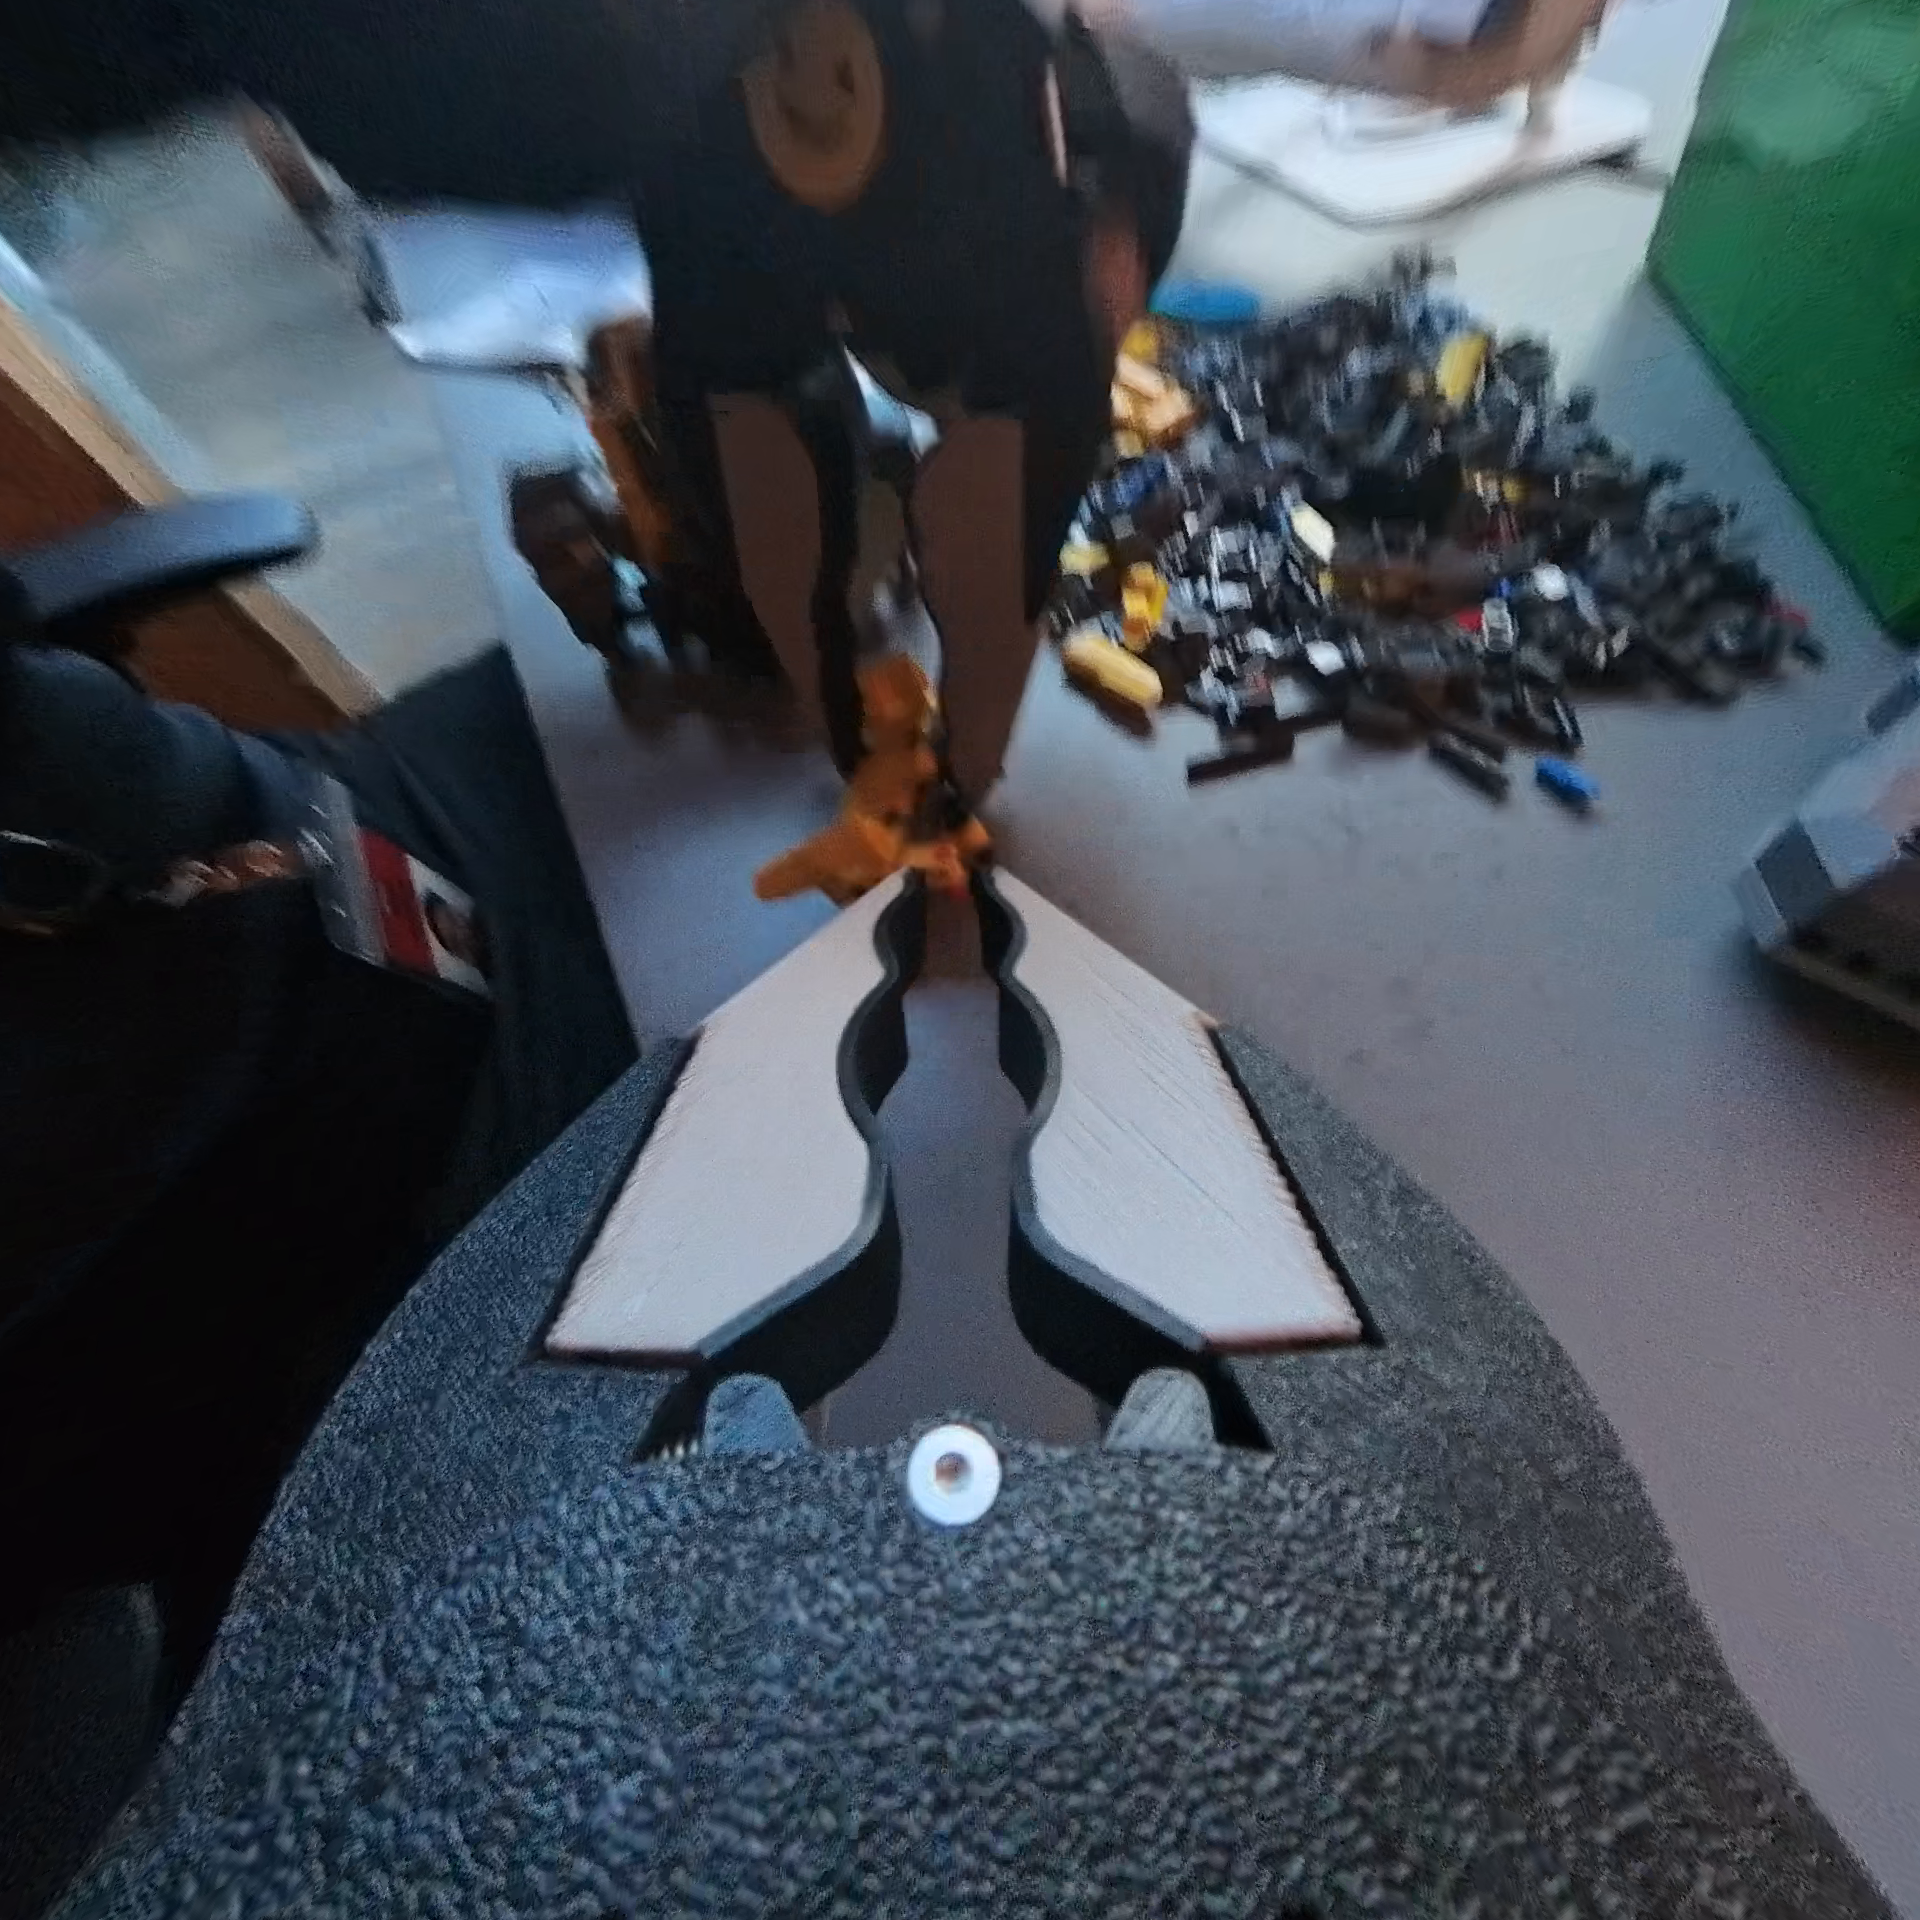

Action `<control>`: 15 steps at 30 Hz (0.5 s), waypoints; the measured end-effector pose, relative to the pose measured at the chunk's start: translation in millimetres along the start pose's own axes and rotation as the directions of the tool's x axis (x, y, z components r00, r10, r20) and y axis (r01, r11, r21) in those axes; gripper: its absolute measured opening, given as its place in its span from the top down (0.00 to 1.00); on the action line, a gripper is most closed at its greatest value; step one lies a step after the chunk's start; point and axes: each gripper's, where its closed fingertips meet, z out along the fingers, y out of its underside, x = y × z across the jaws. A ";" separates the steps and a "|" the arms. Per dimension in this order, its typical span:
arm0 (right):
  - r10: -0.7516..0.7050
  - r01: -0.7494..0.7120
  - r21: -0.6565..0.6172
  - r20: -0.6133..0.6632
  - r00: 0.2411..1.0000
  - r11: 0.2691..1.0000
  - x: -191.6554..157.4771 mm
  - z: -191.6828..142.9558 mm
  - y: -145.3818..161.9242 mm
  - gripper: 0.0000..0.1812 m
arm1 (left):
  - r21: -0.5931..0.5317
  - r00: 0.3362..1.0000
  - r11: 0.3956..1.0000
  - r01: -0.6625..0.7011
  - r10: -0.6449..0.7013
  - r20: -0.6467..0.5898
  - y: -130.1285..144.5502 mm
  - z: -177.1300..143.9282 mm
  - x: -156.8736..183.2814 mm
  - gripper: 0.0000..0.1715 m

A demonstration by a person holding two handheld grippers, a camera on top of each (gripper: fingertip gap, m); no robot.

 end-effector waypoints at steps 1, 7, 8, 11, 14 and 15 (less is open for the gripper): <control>-0.005 0.003 -0.071 -0.029 1.000 0.997 6.4 2.5 10.8 0.94 | -0.008 1.000 1.000 -0.011 0.011 -0.009 0.9 -0.3 -3.3 0.81; -0.152 0.147 -0.269 0.002 0.988 0.952 15.5 23.3 31.7 0.87 | -0.088 0.990 0.987 -0.135 0.129 -0.063 10.4 -2.5 -15.3 0.81; -0.172 0.172 -0.283 0.022 0.985 0.944 17.8 27.2 31.1 0.84 | -0.111 0.987 0.982 -0.150 0.144 -0.065 12.6 -3.1 -17.2 0.81; -0.209 0.237 -0.274 0.129 0.969 0.932 14.1 40.3 28.9 0.81 | -0.174 0.981 0.966 -0.194 0.189 -0.041 18.8 -5.4 -26.4 0.81; -0.228 0.266 -0.311 0.155 0.961 0.912 15.3 49.8 32.1 0.84 | -0.188 0.978 0.961 -0.204 0.209 0.009 20.7 -7.0 -35.0 0.80; -0.233 0.266 -0.321 0.140 0.963 0.909 17.6 51.7 32.7 0.89 | -0.189 0.976 0.961 -0.202 0.213 0.040 21.8 -8.1 -39.0 0.76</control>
